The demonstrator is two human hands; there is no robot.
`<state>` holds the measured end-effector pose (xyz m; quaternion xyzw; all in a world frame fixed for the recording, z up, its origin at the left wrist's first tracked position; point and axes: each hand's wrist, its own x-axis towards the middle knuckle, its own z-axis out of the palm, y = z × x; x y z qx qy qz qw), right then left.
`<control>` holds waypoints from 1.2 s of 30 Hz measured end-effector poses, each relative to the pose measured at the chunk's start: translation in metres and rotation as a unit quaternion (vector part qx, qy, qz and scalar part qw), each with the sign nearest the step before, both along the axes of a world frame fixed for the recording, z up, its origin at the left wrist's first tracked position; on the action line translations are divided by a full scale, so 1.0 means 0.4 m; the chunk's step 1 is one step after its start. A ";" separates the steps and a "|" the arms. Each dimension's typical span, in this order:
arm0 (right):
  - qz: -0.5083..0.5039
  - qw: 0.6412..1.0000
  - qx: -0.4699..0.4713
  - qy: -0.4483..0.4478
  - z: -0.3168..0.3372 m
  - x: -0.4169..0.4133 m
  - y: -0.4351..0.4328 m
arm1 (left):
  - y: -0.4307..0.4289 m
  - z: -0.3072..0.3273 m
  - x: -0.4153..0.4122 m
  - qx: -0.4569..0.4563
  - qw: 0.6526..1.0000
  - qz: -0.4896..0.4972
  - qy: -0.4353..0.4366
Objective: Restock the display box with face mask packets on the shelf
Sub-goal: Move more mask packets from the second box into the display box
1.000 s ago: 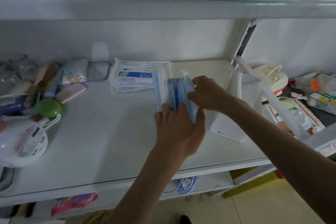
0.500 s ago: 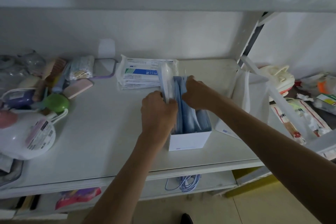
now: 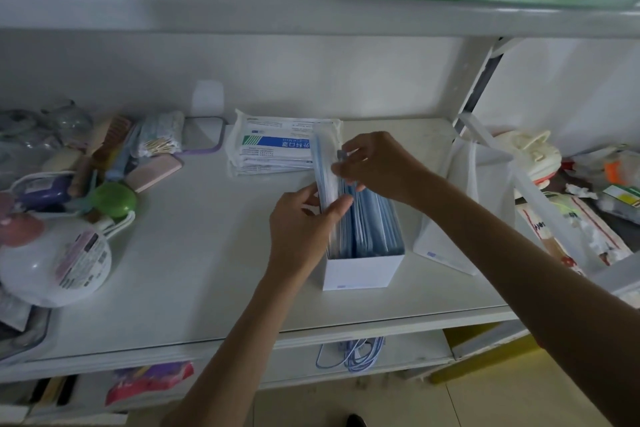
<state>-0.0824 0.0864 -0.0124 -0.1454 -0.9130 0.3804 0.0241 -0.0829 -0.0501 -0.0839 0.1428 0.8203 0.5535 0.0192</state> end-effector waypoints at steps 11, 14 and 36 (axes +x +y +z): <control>-0.017 0.998 -0.060 0.014 -0.029 -0.008 0.010 | -0.015 0.015 -0.007 0.111 0.978 -0.013 -0.177; -0.014 0.998 -0.053 0.038 -0.030 0.000 0.009 | -0.022 0.015 -0.007 0.114 0.975 -0.021 -0.189; 0.021 0.989 -0.133 0.054 -0.047 -0.003 0.034 | -0.018 -0.014 -0.024 0.047 0.997 -0.018 -0.060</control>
